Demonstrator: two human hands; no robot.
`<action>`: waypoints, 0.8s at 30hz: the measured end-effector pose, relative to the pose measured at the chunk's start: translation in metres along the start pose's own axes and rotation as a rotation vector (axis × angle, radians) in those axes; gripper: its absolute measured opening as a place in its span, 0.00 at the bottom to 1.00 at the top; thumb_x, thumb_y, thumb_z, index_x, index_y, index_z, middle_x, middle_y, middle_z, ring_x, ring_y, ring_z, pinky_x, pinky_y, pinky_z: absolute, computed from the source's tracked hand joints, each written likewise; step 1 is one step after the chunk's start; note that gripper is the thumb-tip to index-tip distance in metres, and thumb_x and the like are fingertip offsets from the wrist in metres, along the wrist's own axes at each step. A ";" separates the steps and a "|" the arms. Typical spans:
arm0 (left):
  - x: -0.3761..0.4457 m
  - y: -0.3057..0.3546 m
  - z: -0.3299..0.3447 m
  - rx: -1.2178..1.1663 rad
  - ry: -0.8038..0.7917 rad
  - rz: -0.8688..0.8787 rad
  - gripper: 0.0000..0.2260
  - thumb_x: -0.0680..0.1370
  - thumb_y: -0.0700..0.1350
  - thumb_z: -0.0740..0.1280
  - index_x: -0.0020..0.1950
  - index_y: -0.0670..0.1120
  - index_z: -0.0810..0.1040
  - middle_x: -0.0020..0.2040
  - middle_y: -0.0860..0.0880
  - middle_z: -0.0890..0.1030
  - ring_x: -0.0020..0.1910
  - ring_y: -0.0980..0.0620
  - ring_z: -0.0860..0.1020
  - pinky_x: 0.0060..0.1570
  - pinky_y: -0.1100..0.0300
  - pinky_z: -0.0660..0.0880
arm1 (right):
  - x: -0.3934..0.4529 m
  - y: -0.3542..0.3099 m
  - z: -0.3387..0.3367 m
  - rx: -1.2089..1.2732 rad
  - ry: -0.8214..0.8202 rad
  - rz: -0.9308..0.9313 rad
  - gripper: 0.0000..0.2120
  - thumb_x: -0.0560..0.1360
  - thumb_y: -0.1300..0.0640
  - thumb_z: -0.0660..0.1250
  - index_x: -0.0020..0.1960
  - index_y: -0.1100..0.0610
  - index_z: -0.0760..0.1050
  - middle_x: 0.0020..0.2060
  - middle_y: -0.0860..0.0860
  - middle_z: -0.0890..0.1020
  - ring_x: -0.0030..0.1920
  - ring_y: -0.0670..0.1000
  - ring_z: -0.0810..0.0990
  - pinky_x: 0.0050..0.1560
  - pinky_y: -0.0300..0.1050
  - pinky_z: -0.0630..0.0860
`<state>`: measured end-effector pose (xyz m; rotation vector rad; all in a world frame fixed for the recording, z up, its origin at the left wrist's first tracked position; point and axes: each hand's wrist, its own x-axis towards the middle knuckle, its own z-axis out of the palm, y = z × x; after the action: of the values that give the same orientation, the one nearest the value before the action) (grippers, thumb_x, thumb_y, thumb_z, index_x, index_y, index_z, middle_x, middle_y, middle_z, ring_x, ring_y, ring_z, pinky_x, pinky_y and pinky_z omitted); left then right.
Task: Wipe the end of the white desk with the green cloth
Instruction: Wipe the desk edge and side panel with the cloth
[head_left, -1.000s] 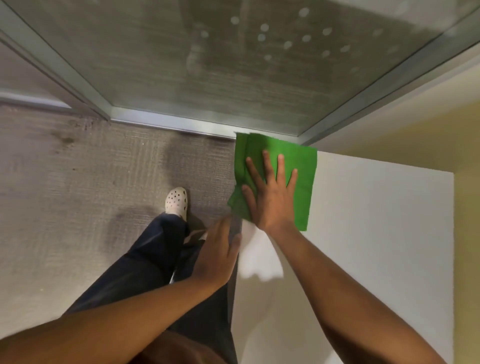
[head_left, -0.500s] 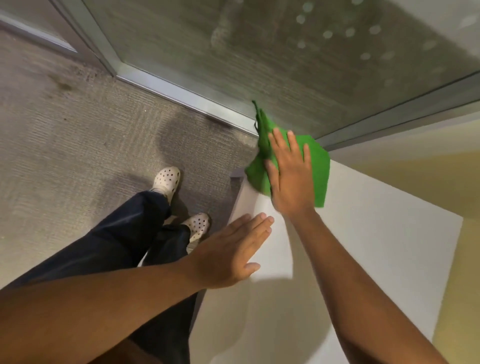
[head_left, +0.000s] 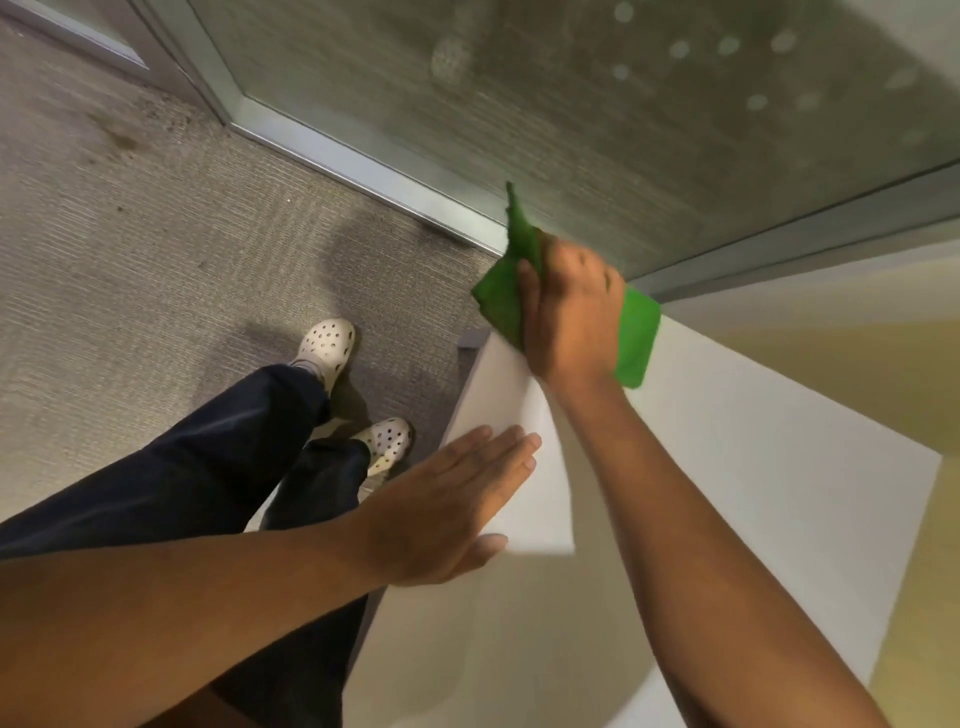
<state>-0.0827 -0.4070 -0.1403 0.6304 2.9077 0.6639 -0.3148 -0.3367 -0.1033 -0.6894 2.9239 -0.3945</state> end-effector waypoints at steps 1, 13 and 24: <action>-0.001 0.000 -0.001 0.012 -0.012 0.002 0.37 0.86 0.59 0.58 0.87 0.37 0.54 0.89 0.38 0.49 0.89 0.41 0.47 0.87 0.44 0.48 | -0.003 0.000 0.002 0.009 -0.006 -0.047 0.21 0.86 0.45 0.56 0.73 0.51 0.75 0.69 0.51 0.81 0.72 0.58 0.75 0.72 0.59 0.67; 0.001 0.002 -0.004 0.070 -0.030 0.012 0.36 0.87 0.59 0.55 0.87 0.36 0.51 0.89 0.36 0.50 0.89 0.40 0.50 0.87 0.43 0.48 | -0.048 0.024 -0.009 -0.109 -0.262 -0.433 0.27 0.87 0.44 0.53 0.85 0.46 0.58 0.85 0.45 0.60 0.86 0.56 0.54 0.84 0.64 0.51; -0.002 -0.001 -0.008 0.108 -0.095 0.045 0.36 0.88 0.60 0.51 0.88 0.38 0.47 0.89 0.38 0.46 0.89 0.40 0.46 0.87 0.42 0.51 | 0.023 -0.018 0.000 -0.057 -0.105 -0.010 0.19 0.87 0.47 0.53 0.66 0.53 0.77 0.66 0.57 0.83 0.67 0.62 0.80 0.63 0.55 0.72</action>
<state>-0.0823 -0.4119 -0.1340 0.7211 2.8642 0.4698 -0.3274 -0.3629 -0.0995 -0.7091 2.8439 -0.2686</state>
